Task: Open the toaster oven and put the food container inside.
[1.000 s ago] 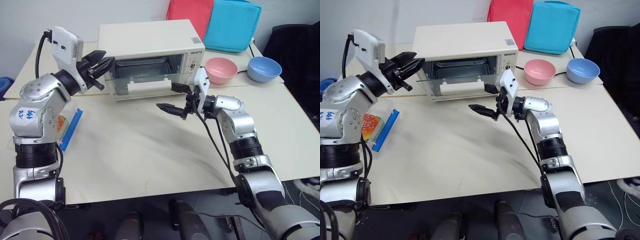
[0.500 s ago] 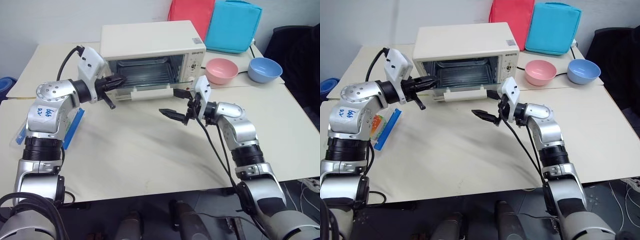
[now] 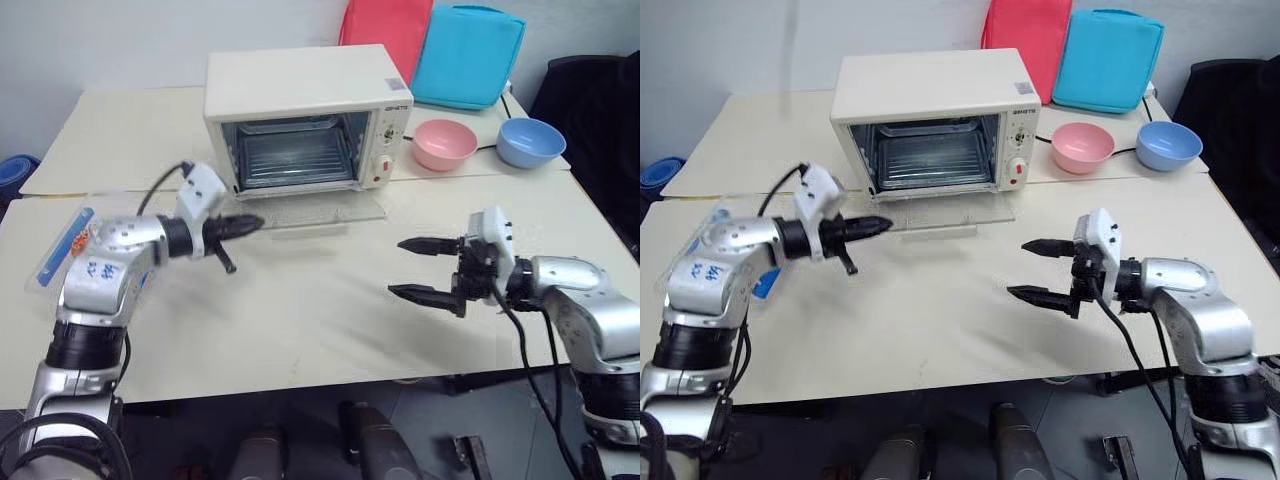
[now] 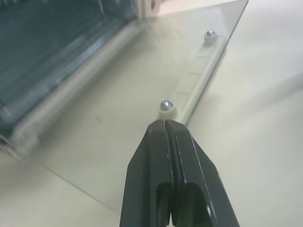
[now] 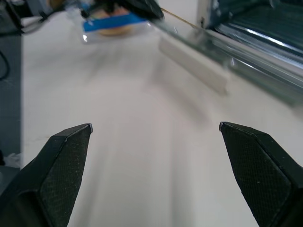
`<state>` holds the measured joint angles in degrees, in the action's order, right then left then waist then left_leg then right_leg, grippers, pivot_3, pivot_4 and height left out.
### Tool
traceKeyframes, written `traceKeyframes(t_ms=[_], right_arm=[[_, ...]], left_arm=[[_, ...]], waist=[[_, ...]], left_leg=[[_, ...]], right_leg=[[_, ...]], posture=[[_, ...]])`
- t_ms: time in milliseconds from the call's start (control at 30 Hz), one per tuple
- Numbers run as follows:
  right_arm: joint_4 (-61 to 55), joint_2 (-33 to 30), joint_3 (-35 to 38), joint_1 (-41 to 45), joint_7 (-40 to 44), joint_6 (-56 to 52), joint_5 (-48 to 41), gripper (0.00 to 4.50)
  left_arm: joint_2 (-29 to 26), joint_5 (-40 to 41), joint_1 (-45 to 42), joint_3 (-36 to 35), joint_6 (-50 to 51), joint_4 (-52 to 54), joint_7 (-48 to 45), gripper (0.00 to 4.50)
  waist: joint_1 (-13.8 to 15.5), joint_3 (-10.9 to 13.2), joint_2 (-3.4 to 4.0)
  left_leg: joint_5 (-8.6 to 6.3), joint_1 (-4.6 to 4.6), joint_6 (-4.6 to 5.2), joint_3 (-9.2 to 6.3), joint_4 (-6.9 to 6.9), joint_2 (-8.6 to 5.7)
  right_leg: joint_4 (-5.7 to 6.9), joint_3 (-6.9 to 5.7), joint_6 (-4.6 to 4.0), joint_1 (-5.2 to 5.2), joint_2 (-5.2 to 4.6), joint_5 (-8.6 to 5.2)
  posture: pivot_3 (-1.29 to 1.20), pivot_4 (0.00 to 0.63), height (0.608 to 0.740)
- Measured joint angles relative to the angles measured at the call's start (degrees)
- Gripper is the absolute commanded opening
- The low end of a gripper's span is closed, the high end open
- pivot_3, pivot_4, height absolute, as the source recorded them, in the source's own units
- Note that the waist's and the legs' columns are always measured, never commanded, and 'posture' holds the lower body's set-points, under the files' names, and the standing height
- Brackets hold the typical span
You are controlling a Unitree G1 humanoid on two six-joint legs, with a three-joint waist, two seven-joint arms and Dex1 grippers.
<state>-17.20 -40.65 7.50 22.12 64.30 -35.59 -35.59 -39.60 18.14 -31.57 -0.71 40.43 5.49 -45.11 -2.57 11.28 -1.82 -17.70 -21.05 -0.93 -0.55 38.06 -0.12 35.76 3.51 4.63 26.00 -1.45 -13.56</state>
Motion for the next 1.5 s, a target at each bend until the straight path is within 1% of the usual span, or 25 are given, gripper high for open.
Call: traceKeyframes(t_ms=[67,200,267,333,367,400,433,467,500,533,600,667,733,833,867,900,967,1067,1100,1200,1300,1500], right_arm=[[-1.32,0.02,0.1,0.35,-1.27,-1.51,-1.83,4.5],[-1.55,0.74,-0.46,3.5,-3.37,-2.3,-3.0,4.5],[-1.37,1.05,-1.19,4.8,-3.59,-2.13,-3.2,4.5],[-0.74,1.15,-2.32,6.32,-3.31,-2.03,-3.43,4.5],[-0.58,1.15,-2.6,6.79,-3.0,-2.01,-3.62,4.5],[-0.43,1.18,-2.75,7.13,-2.75,-2.02,-3.82,4.5],[-0.31,1.19,-2.84,7.73,-2.42,-2.02,-4.13,4.5],[-0.17,1.19,-2.85,8.5,-2.08,-2.06,-4.39,4.5],[-0.11,1.18,-2.81,8.81,-1.88,-2.06,-4.63,4.5],[0.07,1.2,-3.2,9.77,-1.21,-2.08,-5.08,4.5],[0.69,1.26,-3.69,10.96,-0.24,-2.08,-5.46,4.5],[1.43,1.4,-4.87,12.29,0.78,-2.08,-5.8,4.5],[2.2,1.76,-5.26,13.32,1.45,-2.06,-5.93,4.5],[4.14,2.06,-6.73,15.73,3.02,-1.99,-5.92,4.5],[4.5,2.06,-7.19,16.09,3.55,-1.98,-5.92,4.5],[4.76,2.34,-7.48,16.52,4.12,-1.98,-5.92,4.5],[5.38,2.5,-7.5,17.1,4.61,-1.98,-5.96,4.5],[5.69,2.77,-7.5,17.41,4.88,-2.06,-6.17,4.5],[5.69,2.91,-7.51,17.42,4.89,-2.07,-6.29,4.5],[5.69,3.16,-7.51,17.42,4.79,-2.08,-6.35,4.5],[5.64,3.17,-7.48,17.28,4.2,-2.08,-6.34,4.5],[4.47,3.18,-7.02,15.14,1.61,-2.2,-6.44,4.5]], left_arm=[[0.22,-0.22,1.59,0.27,2.18,1.75,1.59,0.03],[1.62,0.2,4.61,0.21,7.4,7.0,5.5,0.03],[3.56,2.35,6.91,-3.0,11.49,11.45,8.24,0.03],[6.58,6.11,9.21,-9.53,16.88,17.61,11.65,0.03],[7.84,8.0,10.23,-13.07,19.63,21.21,13.37,0.2],[8.56,9.14,11.13,-15.6,21.68,23.69,14.73,0.39],[9.91,10.28,12.85,-19.66,24.42,27.15,16.67,0.65],[11.16,11.25,14.75,-23.43,27.56,30.07,18.8,0.97],[12.09,11.5,15.65,-25.29,28.81,31.1,19.69,1.21],[13.96,12.19,18.43,-29.27,31.19,34.21,21.48,1.51],[16.31,12.86,22.35,-34.17,34.23,37.84,23.74,2.15],[19.99,13.12,25.52,-39.81,36.7,41.85,26.39,2.78],[23.35,13.78,25.96,-44.82,38.34,44.18,28.14,3.4],[31.36,17.94,23.61,-58.12,40.64,47.57,30.21,4.26],[33.61,18.7,21.38,-62.43,41.88,48.21,31.31,4.45],[35.7,18.74,18.46,-66.89,43.28,48.65,33.08,4.45],[37.21,18.25,14.74,-71.37,46.27,48.8,35.79,4.45],[37.96,15.47,7.58,-75.42,50.74,48.24,39.78,4.45],[38.32,14.47,5.48,-75.93,51.4,47.93,41.19,4.45],[39.76,11.58,2.7,-75.74,52.21,46.74,45.54,4.45],[39.65,8.51,0.29,-76.01,52.5,43.23,49.62,4.45],[35.42,5.85,-1.76,-75.92,52.55,38.44,52.37,4.45]], waist=[[0.06,0.0,0.0],[0.4,0.0,0.0],[0.5,0.0,0.0],[0.64,0.0,0.0],[0.8,0.0,0.0],[0.92,0.0,0.0],[0.89,0.0,0.01],[0.91,0.0,0.0],[0.97,0.0,0.0],[0.85,0.0,0.0],[0.91,0.0,0.0],[0.94,0.0,0.0],[1.05,-0.01,-0.01],[1.06,-0.04,-0.06],[1.13,-0.05,-0.08],[1.15,-0.05,-0.08],[1.12,-0.06,-0.1],[1.08,-0.06,-0.12],[1.05,-0.06,-0.13],[0.91,-0.06,-0.13],[0.88,-0.06,-0.13],[0.96,-0.06,-0.13]], left_leg=[[0.0,0.12,0.0,-0.15,0.0,-0.01],[-0.01,0.04,0.02,-0.23,0.0,-0.07],[-0.05,-0.04,0.07,-0.28,0.0,-0.02],[-0.08,-0.13,0.06,-0.35,0.01,0.02],[-0.09,-0.13,0.06,-0.39,0.01,0.02],[-0.09,-0.14,0.06,-0.41,0.01,0.02],[-0.1,-0.12,0.05,-0.38,0.0,0.01],[-0.1,-0.07,0.05,-0.37,0.02,-0.01],[-0.09,-0.05,0.05,-0.36,0.02,-0.02],[-0.09,0.01,0.05,-0.33,0.04,-0.01],[-0.09,0.07,0.05,-0.34,0.05,0.0],[-0.09,0.12,0.05,-0.35,0.07,-0.02],[-0.09,0.1,0.05,-0.38,0.1,-0.06],[-0.09,0.08,0.05,-0.38,0.14,-0.1],[-0.09,0.07,0.05,-0.4,0.16,-0.11],[-0.09,0.06,0.05,-0.41,0.17,-0.13],[-0.09,0.06,0.05,-0.4,0.17,-0.15],[-0.09,0.06,0.05,-0.41,0.16,-0.15],[-0.09,0.07,0.04,-0.41,0.16,-0.15],[-0.13,0.08,-0.02,-0.37,0.13,-0.12],[-0.18,0.09,-0.11,-0.39,0.13,-0.08],[-0.19,0.09,-0.13,-0.38,0.12,-0.05]], right_leg=[[-0.12,-0.1,-0.02,-0.23,0.04,-0.01],[-0.22,-0.15,0.01,-0.26,-0.03,-0.02],[-0.21,-0.17,0.02,-0.24,-0.22,-0.01],[-0.19,-0.2,0.02,-0.23,-0.24,-0.01],[-0.21,-0.2,0.02,-0.24,-0.28,-0.01],[-0.22,-0.19,0.02,-0.24,-0.28,-0.01],[-0.22,-0.2,0.02,-0.25,-0.29,-0.01],[-0.31,-0.22,0.02,-0.27,-0.29,-0.01],[-0.37,-0.24,0.02,-0.29,-0.28,-0.01],[-0.4,-0.27,0.01,-0.32,-0.24,-0.01],[-0.38,-0.27,0.01,-0.39,-0.22,-0.02],[-0.37,-0.29,-0.01,-0.45,-0.17,-0.02],[-0.37,-0.32,-0.01,-0.46,-0.09,-0.02],[-0.4,-0.42,0.0,-0.49,-0.07,-0.02],[-0.41,-0.47,0.0,-0.51,-0.05,-0.02],[-0.42,-0.49,0.0,-0.51,-0.04,-0.02],[-0.41,-0.47,0.0,-0.52,-0.02,-0.02],[-0.41,-0.48,0.01,-0.52,0.02,-0.02],[-0.41,-0.47,0.01,-0.52,0.02,-0.01],[-0.44,-0.41,0.02,-0.51,0.0,-0.01],[-0.45,-0.41,0.02,-0.5,0.0,-0.01],[-0.45,-0.41,0.01,-0.49,-0.01,-0.02]], posture=[[0.0,0.15,0.74],[0.0,0.15,0.74],[0.0,0.15,0.74],[0.0,0.15,0.74],[0.0,0.15,0.74],[0.0,0.15,0.74],[0.0,0.15,0.74],[0.0,0.15,0.74],[0.0,0.15,0.74],[0.0,0.15,0.74],[0.0,0.15,0.74],[0.0,0.15,0.74],[0.0,0.15,0.74],[0.0,0.15,0.74],[0.0,0.15,0.74],[0.0,0.15,0.74],[0.0,0.15,0.74],[0.0,0.15,0.74],[0.0,0.15,0.74],[0.0,0.15,0.74],[0.0,0.15,0.74],[0.0,0.15,0.74]])
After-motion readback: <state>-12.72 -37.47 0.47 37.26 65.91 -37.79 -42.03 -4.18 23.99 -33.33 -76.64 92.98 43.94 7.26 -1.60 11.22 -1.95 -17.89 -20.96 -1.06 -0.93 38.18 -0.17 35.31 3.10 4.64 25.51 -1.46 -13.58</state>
